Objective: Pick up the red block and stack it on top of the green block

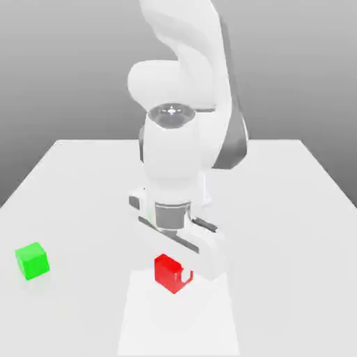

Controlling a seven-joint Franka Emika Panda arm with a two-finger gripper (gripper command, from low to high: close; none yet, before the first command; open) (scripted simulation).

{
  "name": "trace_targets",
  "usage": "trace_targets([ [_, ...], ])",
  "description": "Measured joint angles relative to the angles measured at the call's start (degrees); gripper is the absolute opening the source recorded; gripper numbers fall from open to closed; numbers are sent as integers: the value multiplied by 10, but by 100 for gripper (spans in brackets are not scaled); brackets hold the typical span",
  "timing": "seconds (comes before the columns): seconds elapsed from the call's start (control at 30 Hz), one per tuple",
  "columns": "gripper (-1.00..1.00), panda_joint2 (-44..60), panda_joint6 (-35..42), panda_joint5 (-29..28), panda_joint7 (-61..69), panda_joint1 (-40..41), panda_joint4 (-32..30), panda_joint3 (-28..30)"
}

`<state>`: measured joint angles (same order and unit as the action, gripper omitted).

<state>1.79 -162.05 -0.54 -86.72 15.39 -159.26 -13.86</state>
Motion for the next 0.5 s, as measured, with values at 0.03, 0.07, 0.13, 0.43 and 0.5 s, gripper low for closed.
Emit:
trace_targets([
  [0.03,-100,-5,4,3,2,0,-2,-1],
  [0.07,-100,-10,8,5,4,0,-4,-2],
  [0.13,-100,-18,15,8,8,-1,-10,-1],
  [0.43,-100,-26,47,8,-175,61,13,107],
  [0.5,-100,-26,54,8,-225,100,20,114],
])
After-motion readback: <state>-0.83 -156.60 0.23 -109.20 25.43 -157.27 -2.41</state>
